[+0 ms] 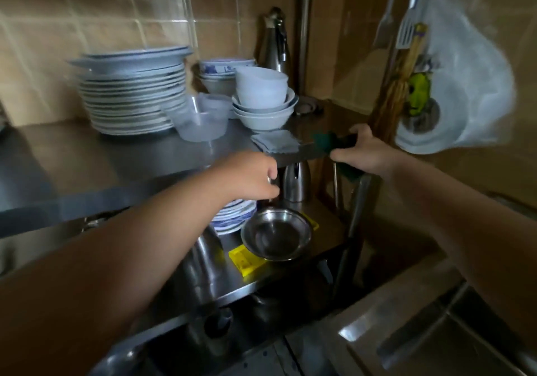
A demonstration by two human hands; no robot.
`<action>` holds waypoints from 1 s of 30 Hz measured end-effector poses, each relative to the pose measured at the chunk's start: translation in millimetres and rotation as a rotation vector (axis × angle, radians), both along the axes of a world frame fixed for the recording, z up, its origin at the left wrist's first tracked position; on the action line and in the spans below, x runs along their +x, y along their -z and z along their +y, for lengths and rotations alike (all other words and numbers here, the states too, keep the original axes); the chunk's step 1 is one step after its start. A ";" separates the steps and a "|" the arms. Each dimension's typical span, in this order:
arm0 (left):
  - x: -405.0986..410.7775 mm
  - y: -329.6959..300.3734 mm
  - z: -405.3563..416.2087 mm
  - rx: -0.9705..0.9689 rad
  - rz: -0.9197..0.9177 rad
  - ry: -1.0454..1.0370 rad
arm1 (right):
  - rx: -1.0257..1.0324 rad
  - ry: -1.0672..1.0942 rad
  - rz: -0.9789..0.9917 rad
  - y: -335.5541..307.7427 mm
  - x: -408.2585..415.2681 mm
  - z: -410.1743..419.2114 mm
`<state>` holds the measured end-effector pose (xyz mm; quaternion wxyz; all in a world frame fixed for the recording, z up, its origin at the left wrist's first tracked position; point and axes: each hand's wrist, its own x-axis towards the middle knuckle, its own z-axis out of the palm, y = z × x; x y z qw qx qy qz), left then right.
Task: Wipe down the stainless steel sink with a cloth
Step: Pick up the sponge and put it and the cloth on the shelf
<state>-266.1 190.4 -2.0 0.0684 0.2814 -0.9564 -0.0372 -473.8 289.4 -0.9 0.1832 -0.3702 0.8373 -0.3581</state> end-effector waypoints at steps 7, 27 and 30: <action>-41.9 -19.1 -68.2 0.083 0.058 0.099 | 0.066 0.052 0.104 -20.7 -27.3 -86.8; -137.1 -16.9 -121.3 0.104 0.027 0.151 | 0.408 0.159 0.457 9.8 -85.2 -179.5; -146.2 -26.4 -113.2 0.106 0.035 0.245 | 0.373 0.223 0.415 -6.6 -84.5 -155.6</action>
